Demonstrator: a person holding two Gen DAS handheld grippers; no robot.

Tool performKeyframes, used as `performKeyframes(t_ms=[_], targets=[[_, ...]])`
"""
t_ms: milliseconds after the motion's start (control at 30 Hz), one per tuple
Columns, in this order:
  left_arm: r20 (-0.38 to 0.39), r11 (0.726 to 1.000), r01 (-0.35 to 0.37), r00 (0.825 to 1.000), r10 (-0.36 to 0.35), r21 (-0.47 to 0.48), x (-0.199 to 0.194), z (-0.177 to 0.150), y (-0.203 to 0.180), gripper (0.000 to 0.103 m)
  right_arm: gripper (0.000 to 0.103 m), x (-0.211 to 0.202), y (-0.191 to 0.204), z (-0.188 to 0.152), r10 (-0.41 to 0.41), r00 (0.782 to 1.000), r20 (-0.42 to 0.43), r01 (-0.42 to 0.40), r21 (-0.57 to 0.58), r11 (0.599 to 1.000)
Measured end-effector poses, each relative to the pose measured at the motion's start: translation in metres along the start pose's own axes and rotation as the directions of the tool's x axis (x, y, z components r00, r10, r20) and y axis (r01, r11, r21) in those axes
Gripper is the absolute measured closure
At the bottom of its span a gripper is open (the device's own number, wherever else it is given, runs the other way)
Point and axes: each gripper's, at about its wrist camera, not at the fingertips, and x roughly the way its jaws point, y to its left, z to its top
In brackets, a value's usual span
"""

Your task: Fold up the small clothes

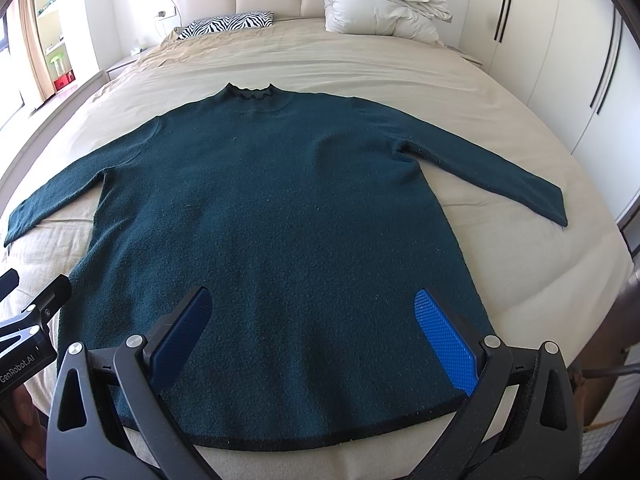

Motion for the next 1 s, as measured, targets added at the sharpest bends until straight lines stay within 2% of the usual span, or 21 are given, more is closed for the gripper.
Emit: performKeyframes(t_ms=[1000], targets=[[-0.003,1.0,0.002,1.0,-0.002,0.0,0.0019,-0.0019,0.0027,0.0,0.0,0.0015,0.0029,-0.0023,0.004,1.0,-0.001,-0.004,0.001,1.0]])
